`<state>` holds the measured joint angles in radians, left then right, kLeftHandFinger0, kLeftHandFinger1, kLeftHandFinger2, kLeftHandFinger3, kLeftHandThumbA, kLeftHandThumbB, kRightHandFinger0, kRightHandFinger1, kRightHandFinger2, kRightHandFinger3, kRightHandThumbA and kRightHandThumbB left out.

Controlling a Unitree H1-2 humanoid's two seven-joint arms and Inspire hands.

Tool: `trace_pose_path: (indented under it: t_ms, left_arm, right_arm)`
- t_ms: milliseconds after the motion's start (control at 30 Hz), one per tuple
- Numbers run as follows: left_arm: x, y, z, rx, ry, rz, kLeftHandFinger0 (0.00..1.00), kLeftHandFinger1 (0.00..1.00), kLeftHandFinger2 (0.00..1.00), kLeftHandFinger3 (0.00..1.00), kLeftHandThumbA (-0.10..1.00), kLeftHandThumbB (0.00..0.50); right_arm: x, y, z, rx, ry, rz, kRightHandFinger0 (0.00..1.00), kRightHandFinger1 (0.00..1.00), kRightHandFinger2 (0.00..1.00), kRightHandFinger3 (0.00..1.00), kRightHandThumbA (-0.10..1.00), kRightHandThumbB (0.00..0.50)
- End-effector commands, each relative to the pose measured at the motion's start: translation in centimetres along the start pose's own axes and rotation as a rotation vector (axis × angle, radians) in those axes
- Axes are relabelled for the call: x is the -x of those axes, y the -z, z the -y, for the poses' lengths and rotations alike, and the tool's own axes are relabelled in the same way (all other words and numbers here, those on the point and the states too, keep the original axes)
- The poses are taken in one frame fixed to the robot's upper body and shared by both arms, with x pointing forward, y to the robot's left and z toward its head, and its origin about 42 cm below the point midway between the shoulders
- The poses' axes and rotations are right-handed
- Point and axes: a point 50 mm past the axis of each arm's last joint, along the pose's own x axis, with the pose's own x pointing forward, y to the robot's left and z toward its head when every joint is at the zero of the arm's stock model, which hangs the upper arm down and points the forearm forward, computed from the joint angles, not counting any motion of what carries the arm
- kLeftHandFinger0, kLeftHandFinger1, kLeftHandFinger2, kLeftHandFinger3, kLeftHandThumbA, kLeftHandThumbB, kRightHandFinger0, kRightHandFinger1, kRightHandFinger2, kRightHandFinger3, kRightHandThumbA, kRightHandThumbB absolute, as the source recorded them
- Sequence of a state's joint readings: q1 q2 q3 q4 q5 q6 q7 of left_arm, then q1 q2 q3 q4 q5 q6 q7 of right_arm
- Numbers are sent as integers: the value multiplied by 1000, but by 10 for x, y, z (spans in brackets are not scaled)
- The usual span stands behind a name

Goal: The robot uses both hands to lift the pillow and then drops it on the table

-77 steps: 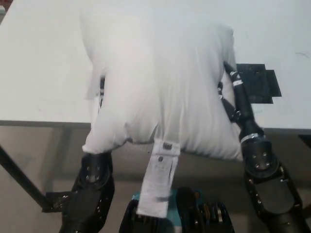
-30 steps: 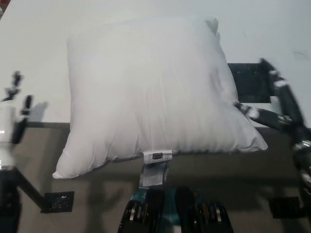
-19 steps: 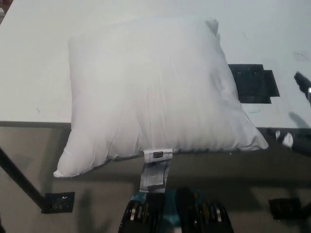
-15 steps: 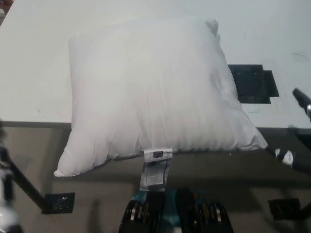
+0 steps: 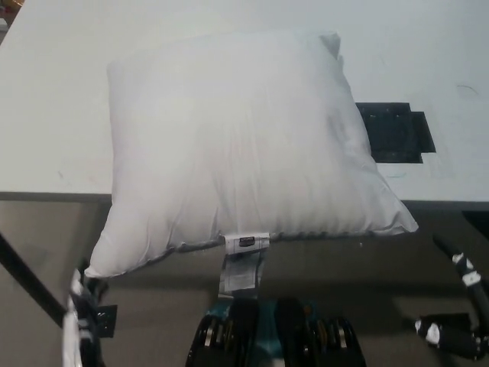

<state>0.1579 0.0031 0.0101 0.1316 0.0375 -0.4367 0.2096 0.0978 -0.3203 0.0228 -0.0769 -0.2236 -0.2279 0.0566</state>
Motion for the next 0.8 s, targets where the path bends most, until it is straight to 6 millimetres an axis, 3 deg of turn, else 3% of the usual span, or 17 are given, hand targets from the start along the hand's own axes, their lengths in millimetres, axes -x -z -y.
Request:
trace_pose_path:
  t_ms: [0,67,133,200,267,367,467,600,767]
  left_arm:
    - [10,2,0,-96,71,29,1000,1000,1000,1000,1000,79]
    - [7,2,0,-229,55,91,1000,1000,1000,1000,1000,59]
    - [7,3,1,-238,53,100,1000,1000,1000,1000,1000,60]
    - [-15,2,2,-206,49,110,1000,1000,1000,1000,1000,102]
    - [-20,4,-1,-184,48,96,1000,1000,1000,1000,1000,145]
    - [-20,4,-1,-189,46,100,1000,1000,1000,1000,1000,147]
    - [-32,1,1,-42,35,63,1000,1000,1000,1000,1000,115]
    - [-37,0,6,-71,41,80,1000,1000,1000,1000,1000,126]
    - [-34,1,15,-147,52,114,1000,1000,1000,1000,1000,106]
  right_arm:
    - [-5,-8,1,40,30,57,1000,1000,1000,1000,1000,137]
    - [-10,-8,-1,12,45,69,1000,1000,1000,1000,1000,114]
    - [-10,-8,-1,13,45,70,1000,1000,1000,1000,1000,112]
    - [-30,-7,-3,45,67,95,1000,1000,1000,1000,1000,159]
    - [-35,-5,-5,54,77,113,1000,1000,1000,1000,1000,139]
    - [-36,-5,-5,56,79,116,1000,1000,1000,1000,1000,138]
    - [-44,-5,-1,47,86,120,1000,1000,1000,1000,1000,153]
    - [-47,-7,4,79,96,128,1000,1000,1000,1000,1000,166]
    - [-51,-10,13,95,98,155,1000,1000,1000,1000,1000,167]
